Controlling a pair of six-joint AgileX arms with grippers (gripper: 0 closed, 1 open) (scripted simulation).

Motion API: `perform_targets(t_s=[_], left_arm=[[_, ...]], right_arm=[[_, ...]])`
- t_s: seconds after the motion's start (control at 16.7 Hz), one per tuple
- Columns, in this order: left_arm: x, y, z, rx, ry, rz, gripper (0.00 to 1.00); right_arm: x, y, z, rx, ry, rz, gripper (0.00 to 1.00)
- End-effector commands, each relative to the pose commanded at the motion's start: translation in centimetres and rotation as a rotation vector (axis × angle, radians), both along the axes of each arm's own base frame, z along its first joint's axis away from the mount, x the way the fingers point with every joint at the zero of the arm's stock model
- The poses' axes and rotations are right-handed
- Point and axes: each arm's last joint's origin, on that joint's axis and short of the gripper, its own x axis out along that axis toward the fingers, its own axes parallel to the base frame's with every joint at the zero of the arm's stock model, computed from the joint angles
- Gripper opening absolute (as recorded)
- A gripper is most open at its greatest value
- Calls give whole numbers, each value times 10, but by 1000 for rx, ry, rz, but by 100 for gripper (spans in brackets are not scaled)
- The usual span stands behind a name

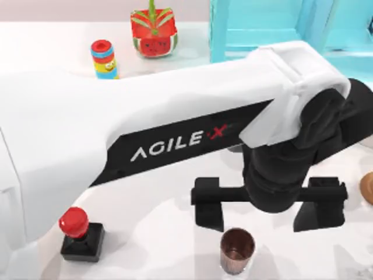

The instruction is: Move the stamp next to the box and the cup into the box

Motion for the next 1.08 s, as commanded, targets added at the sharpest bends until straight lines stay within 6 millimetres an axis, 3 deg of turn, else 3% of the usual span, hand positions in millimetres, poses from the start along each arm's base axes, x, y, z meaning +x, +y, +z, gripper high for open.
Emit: perform_targets(t_s=[0.24,0.72,0.96,1.08], left_arm=[[1,1,-4,2,1,1,100],[0,0,-77,-1,-1,0,100],[0,0,-80,0,0,0,100],[0,0,-80,0,0,0,85]], right_arm=[[0,0,0,0,0,0,100],[0,0,0,0,0,0,100],[0,0,0,0,0,0,100],[0,0,0,0,0,0,100]])
